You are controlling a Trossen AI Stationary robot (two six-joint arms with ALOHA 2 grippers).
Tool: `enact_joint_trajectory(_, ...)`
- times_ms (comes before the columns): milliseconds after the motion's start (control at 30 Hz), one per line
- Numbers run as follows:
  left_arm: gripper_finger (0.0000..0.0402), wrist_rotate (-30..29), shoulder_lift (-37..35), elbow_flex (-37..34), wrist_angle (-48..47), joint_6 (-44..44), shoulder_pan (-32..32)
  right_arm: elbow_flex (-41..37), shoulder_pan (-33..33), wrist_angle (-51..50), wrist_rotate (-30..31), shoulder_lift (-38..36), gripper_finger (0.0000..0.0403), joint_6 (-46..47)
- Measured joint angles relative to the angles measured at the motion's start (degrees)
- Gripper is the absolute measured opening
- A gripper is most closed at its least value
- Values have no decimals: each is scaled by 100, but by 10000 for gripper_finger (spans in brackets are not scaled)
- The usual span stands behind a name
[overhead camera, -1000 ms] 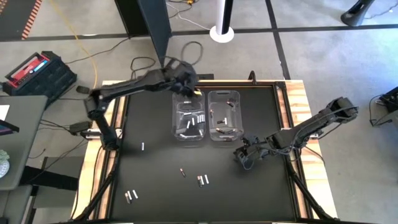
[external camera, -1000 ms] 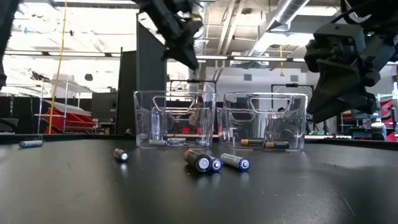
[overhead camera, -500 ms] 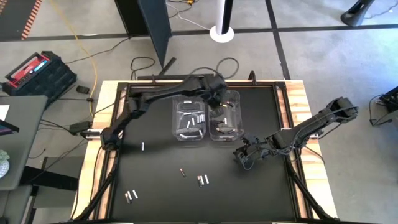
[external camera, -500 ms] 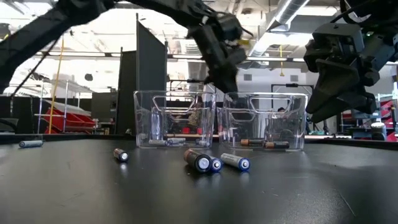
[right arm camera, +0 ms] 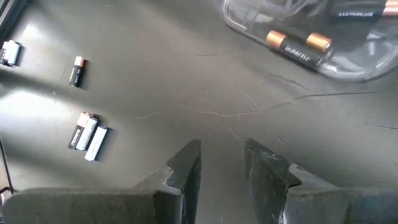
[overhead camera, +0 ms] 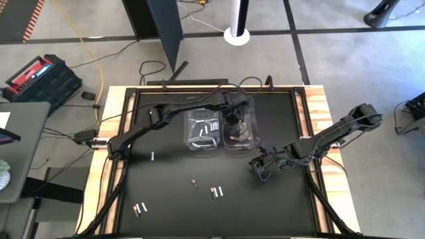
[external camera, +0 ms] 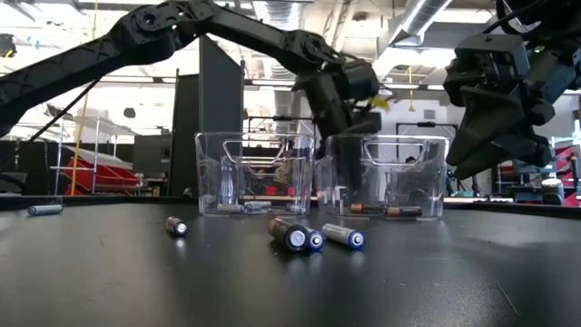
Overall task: Sort batteries
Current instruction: Put the black battery into the right transparent bin
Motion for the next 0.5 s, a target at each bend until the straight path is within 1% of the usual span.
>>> enact_joint_trajectory(100, 41, 11, 71, 0, -134, -9, -7, 0, 0, -8, -2, 0, 137, 1)
enact_joint_trajectory(500, 46, 3, 82, 0, -145, -26, -20, 0, 0, -14, -7, 0, 137, 0)
